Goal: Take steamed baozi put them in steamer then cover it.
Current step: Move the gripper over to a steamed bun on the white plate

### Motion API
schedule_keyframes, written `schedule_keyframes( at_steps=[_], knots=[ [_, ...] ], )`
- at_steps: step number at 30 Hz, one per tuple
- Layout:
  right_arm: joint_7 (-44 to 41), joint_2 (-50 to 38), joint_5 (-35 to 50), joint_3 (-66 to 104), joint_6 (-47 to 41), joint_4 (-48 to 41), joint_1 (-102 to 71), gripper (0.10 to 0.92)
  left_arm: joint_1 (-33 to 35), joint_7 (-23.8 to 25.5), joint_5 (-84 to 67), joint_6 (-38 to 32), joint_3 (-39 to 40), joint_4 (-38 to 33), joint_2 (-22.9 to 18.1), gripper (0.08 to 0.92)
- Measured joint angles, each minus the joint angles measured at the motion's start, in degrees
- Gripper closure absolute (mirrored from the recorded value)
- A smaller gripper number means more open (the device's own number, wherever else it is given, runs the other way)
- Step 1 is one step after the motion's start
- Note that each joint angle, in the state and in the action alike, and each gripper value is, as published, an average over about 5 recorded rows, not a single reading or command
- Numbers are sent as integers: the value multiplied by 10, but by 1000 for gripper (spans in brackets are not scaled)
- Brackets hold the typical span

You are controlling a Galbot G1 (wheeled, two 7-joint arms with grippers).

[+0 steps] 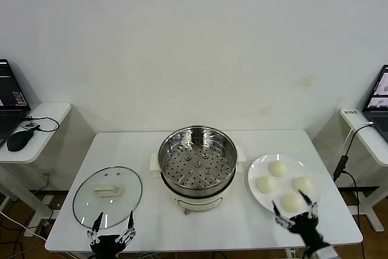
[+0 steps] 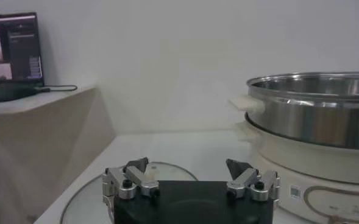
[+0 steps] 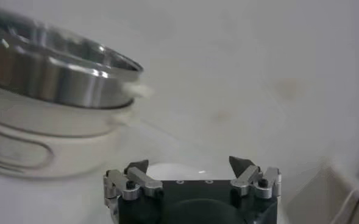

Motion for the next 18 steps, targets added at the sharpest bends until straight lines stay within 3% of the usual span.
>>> schedule_keyframes(
  at_steps=[9,18],
  knots=[
    [-93,-133,-61,-33,-6,-83,123,203,-8,-5,24,5,7,-6,-9,177],
    [-229,-254,-69,-177,12,-198,300,203,-11,-23,42,6,8,-7,-16,177]
  ],
)
